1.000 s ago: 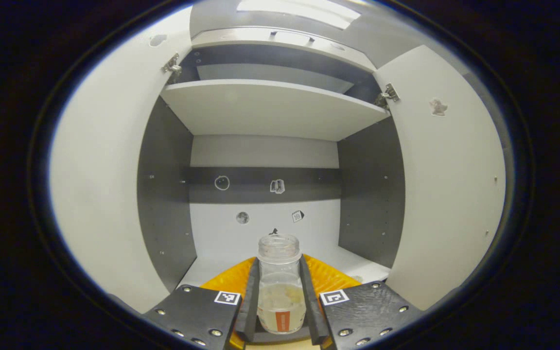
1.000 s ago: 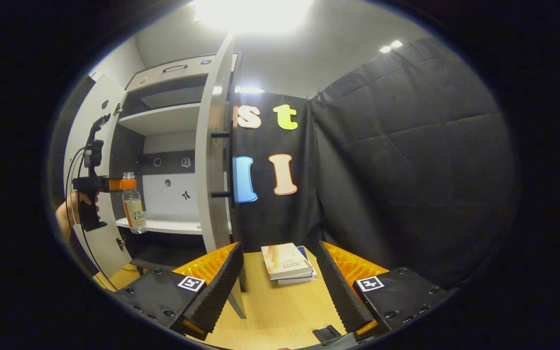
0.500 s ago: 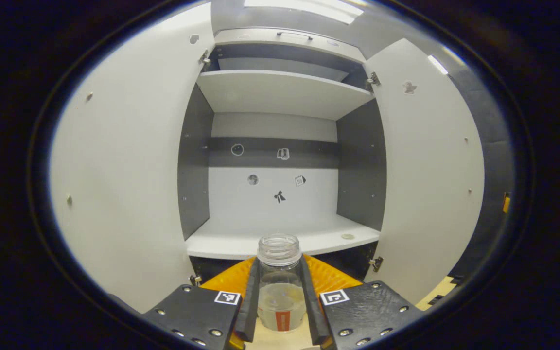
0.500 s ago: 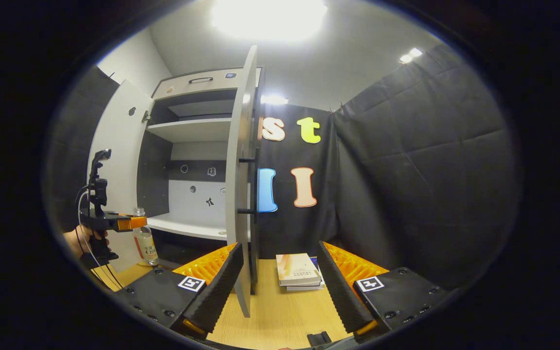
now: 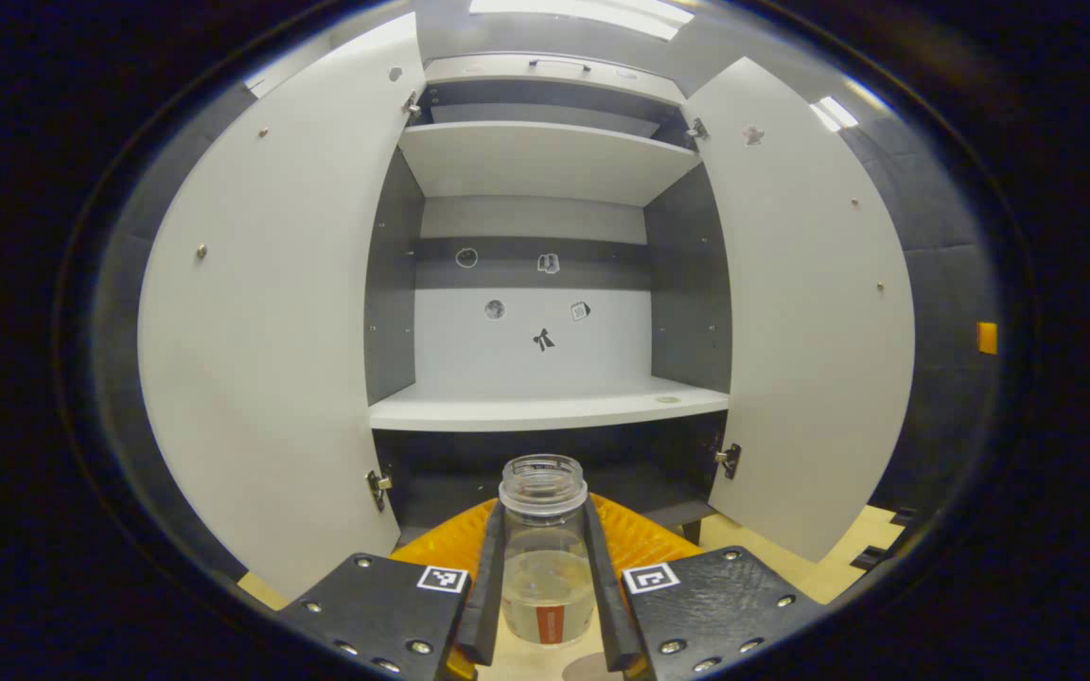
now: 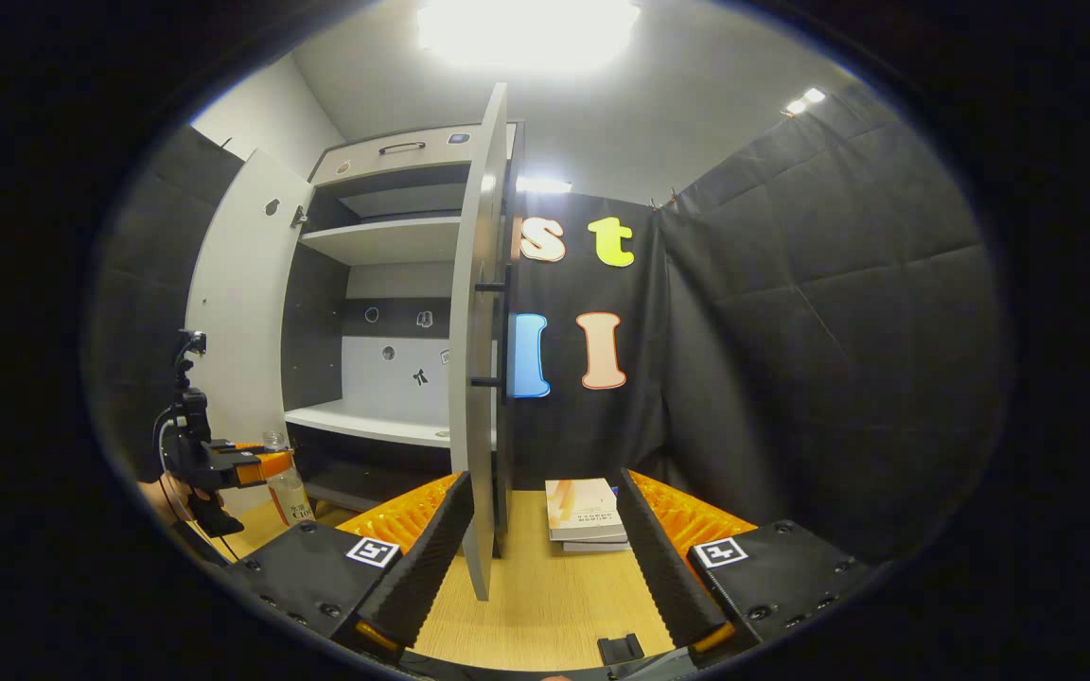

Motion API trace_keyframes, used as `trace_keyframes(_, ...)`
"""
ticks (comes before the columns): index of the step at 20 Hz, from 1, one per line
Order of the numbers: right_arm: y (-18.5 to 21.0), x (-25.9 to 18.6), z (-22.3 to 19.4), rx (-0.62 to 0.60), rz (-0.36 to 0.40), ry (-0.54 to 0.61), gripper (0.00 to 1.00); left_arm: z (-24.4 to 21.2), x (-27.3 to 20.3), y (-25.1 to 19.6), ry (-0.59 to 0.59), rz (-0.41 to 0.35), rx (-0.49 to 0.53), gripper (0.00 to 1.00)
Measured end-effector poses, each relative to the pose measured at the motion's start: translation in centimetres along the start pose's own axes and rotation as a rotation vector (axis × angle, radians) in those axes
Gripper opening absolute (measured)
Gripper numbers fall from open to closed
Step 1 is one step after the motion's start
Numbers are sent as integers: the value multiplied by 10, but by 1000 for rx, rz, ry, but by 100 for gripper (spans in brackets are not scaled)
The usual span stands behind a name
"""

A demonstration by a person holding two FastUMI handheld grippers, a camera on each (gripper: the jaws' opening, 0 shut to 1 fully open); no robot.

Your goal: Grasp the bottle in the cabinet with the left hand and place it on the coaster, then close the right door with the right hand and the left door with the left hand.

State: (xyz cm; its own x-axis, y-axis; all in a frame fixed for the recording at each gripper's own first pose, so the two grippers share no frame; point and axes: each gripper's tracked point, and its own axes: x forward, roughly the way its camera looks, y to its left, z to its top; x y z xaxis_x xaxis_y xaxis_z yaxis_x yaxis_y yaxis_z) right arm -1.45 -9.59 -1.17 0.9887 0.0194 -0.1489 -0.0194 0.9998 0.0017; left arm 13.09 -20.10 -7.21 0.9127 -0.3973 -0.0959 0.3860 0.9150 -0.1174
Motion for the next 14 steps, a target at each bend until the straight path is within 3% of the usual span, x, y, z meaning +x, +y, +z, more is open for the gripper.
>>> trace_keyframes(7, -3, -11, -10, -27, -13, 16, 97, -51, -11, -24, 2, -32, -51, 45)
trace_keyframes(14, -10, -18, -25, -50, -46, 56, 96, -114, -11, -47, 49, -63, -40, 44)
